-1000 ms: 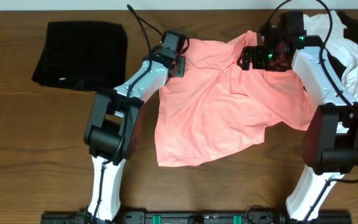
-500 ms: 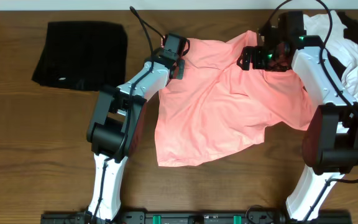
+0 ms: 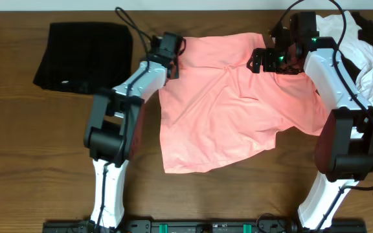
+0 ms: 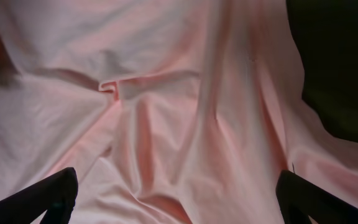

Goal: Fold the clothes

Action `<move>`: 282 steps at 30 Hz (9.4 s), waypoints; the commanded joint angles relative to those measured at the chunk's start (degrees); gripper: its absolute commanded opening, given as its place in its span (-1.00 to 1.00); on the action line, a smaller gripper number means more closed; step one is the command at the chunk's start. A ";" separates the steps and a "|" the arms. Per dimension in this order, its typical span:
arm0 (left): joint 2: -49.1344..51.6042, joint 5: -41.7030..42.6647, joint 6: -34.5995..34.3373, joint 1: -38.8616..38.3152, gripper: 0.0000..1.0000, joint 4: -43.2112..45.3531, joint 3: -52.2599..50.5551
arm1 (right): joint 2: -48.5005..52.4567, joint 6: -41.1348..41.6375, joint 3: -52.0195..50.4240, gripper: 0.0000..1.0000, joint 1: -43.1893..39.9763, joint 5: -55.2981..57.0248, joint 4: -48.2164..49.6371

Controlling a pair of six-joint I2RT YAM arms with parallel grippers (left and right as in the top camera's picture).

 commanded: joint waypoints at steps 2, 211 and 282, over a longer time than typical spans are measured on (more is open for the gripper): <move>-1.01 3.72 -2.03 2.16 0.87 -2.45 0.76 | 0.48 -0.52 0.04 0.98 0.39 1.03 0.24; -51.63 18.10 -8.66 7.91 -0.71 -36.46 -35.74 | -44.15 16.65 -41.22 0.61 -20.26 16.59 -9.42; -49.07 17.31 -69.11 7.87 -0.38 -25.11 -57.24 | -35.98 63.91 -64.50 0.15 -12.55 25.38 27.47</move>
